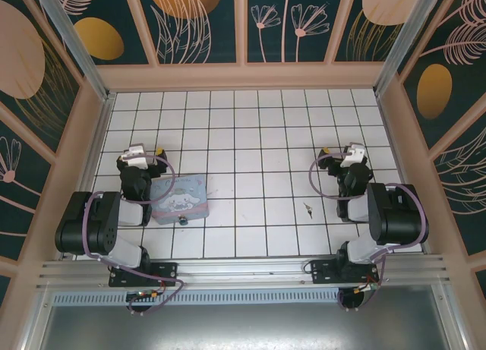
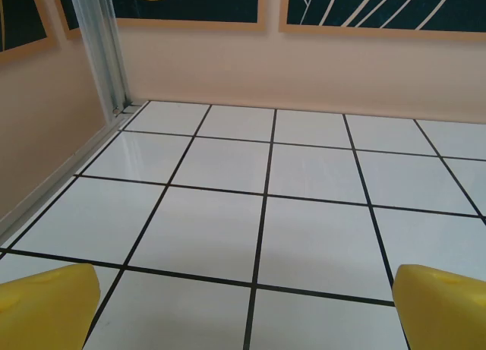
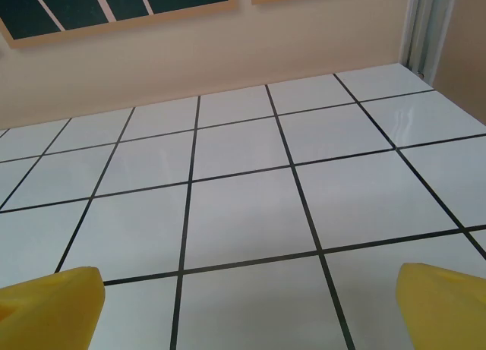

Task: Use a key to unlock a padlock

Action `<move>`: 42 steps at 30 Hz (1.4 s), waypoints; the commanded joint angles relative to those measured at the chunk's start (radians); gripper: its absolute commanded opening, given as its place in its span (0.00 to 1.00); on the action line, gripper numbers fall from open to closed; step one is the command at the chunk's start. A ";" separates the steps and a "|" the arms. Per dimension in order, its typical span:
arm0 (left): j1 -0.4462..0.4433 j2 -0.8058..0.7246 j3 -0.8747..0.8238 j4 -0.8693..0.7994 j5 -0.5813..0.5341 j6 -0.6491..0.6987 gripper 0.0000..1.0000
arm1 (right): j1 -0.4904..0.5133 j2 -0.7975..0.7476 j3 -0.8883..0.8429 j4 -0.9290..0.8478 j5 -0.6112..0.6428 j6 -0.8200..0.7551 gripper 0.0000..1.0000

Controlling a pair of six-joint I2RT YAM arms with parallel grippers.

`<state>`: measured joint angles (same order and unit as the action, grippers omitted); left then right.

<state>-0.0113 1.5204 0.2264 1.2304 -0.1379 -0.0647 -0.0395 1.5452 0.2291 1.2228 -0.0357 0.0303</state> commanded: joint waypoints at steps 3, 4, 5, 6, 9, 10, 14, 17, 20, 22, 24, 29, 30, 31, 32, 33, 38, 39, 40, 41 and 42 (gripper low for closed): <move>0.007 -0.004 0.017 0.027 0.012 -0.014 0.99 | -0.002 -0.005 0.012 0.009 -0.015 -0.019 0.99; 0.007 -0.004 0.017 0.027 0.013 -0.014 0.99 | -0.002 -0.005 0.012 0.009 -0.016 -0.019 0.99; 0.007 -0.004 0.017 0.027 0.012 -0.014 0.99 | -0.001 -0.006 0.012 0.009 -0.016 -0.018 0.99; 0.007 -0.005 0.017 0.027 0.012 -0.014 0.99 | -0.002 -0.005 0.012 0.009 -0.017 -0.018 0.99; 0.007 -0.005 0.017 0.027 0.013 -0.014 0.99 | -0.001 -0.006 0.012 0.009 -0.017 -0.019 0.99; 0.007 -0.004 0.017 0.027 0.012 -0.014 0.99 | -0.002 -0.006 0.012 0.009 -0.017 -0.017 0.99; 0.007 -0.005 0.017 0.027 0.012 -0.014 0.99 | -0.002 -0.006 0.012 0.009 -0.017 -0.018 0.99; 0.007 -0.004 0.018 0.027 0.012 -0.014 0.99 | -0.002 -0.006 0.012 0.009 -0.016 -0.018 0.99; 0.007 -0.003 0.017 0.027 0.013 -0.014 0.99 | -0.001 -0.005 0.012 0.009 -0.016 -0.019 0.99; 0.007 -0.003 0.018 0.027 0.012 -0.014 0.99 | -0.002 -0.005 0.012 0.009 -0.016 -0.019 0.99; 0.007 -0.003 0.017 0.027 0.012 -0.014 0.99 | -0.002 -0.005 0.013 0.008 -0.016 -0.019 0.99; 0.008 -0.002 0.019 0.022 0.012 -0.017 0.99 | -0.002 -0.005 0.013 0.007 -0.016 -0.018 0.99; 0.008 0.002 0.026 0.015 0.012 -0.019 0.99 | -0.002 -0.005 0.013 0.007 -0.016 -0.018 0.99; 0.007 0.001 0.026 0.015 0.012 -0.018 0.99 | -0.002 -0.005 0.013 0.008 -0.017 -0.017 0.99; 0.007 -0.001 0.026 0.015 0.013 -0.018 0.99 | -0.002 -0.006 0.013 0.007 -0.016 -0.018 0.99; 0.007 0.000 0.023 0.017 0.012 -0.018 0.99 | -0.002 -0.006 0.013 0.007 -0.016 -0.018 0.99; 0.007 -0.057 0.047 -0.067 0.032 -0.008 0.99 | -0.011 -0.081 0.075 -0.159 0.027 0.014 0.99; 0.007 -0.086 0.081 -0.151 0.020 -0.012 0.99 | -0.015 -0.124 0.154 -0.343 0.045 0.036 0.99; 0.007 -0.104 0.108 -0.212 0.011 -0.015 0.99 | -0.022 -0.148 0.226 -0.472 0.046 0.056 0.99; 0.007 -0.124 0.135 -0.272 0.014 -0.013 0.99 | -0.025 -0.161 0.294 -0.574 0.035 0.068 0.99; 0.008 -0.140 0.157 -0.319 0.009 -0.015 0.99 | -0.025 -0.171 0.343 -0.634 0.026 0.082 0.99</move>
<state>-0.0113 1.4399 0.3080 1.0603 -0.1314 -0.0650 -0.0532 1.4445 0.4160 0.8639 -0.0193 0.0608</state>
